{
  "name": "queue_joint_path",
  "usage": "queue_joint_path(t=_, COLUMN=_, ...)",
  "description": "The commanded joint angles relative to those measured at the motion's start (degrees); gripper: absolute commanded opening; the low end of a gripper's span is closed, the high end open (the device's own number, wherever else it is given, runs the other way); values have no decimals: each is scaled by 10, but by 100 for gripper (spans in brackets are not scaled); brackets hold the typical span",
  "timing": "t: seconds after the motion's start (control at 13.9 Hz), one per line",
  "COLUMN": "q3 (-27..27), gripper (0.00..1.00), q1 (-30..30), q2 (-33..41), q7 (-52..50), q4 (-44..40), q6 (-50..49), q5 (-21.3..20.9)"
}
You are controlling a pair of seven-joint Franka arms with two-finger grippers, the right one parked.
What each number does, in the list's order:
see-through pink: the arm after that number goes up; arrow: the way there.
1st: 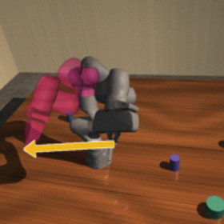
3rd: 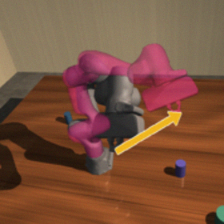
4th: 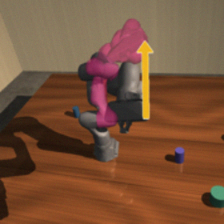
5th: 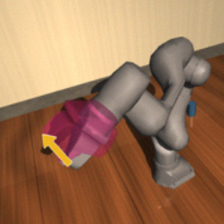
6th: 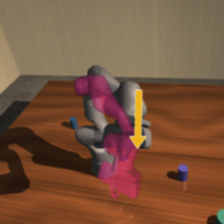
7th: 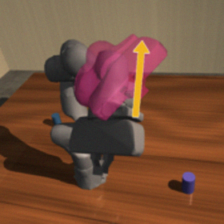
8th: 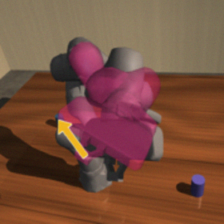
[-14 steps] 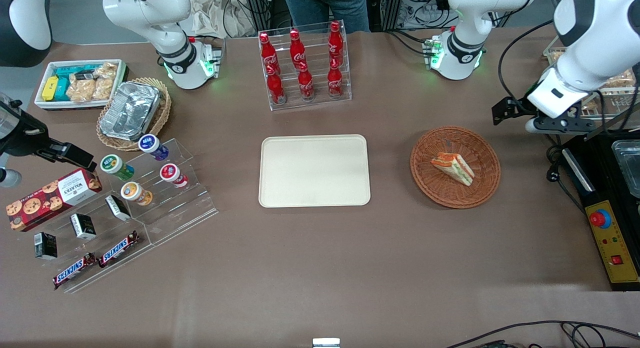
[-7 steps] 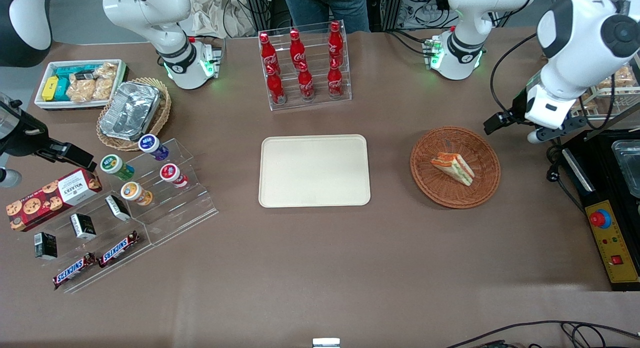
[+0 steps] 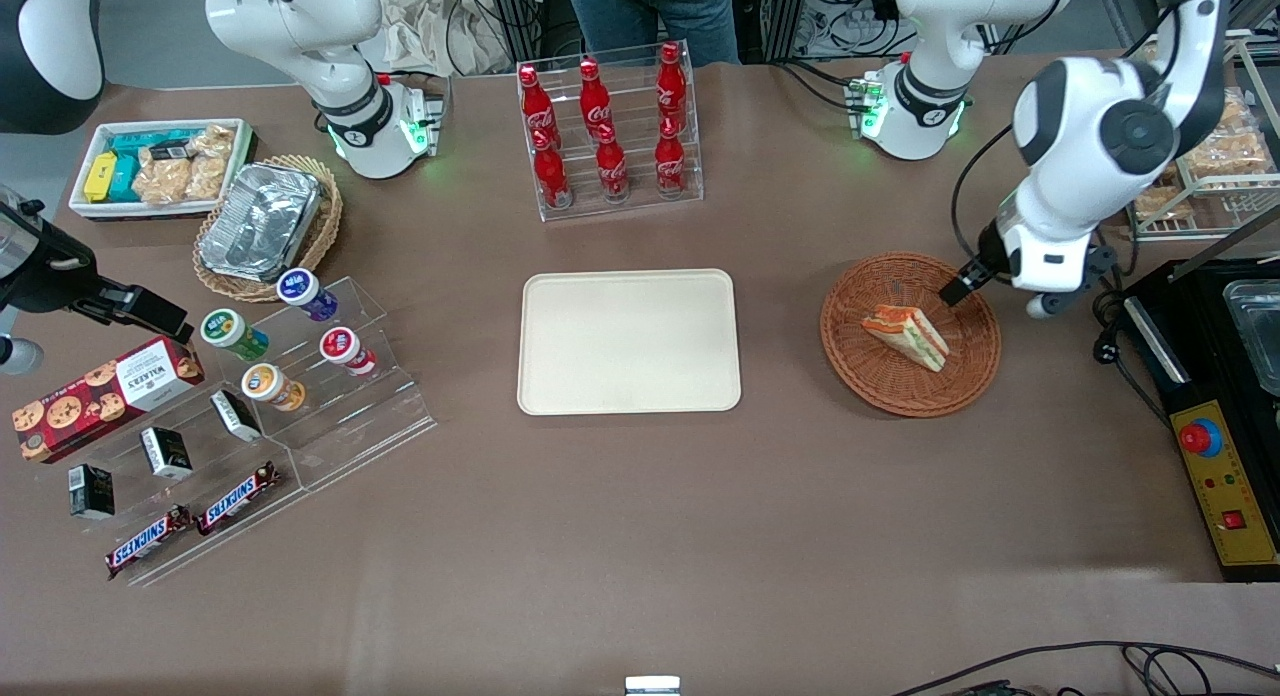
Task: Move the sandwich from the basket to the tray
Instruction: 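Lower the open left gripper onto the wrapped sandwich and close it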
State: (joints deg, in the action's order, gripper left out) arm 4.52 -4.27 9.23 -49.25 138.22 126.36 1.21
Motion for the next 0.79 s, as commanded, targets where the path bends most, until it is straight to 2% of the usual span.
queue_joint_path(t=0.0, q3=0, gripper=100, q1=-11, q2=-40, q7=-61, q4=-13, q6=28, q5=-13)
queue_joint_path(t=0.43, q3=1, gripper=100, q1=-31, q2=-105, q7=-124, q4=-46, q6=53, q5=-4)
queue_joint_path(t=0.72, q3=1, gripper=100, q1=-36, q2=-132, q7=-151, q4=-40, q6=89, q5=-6)
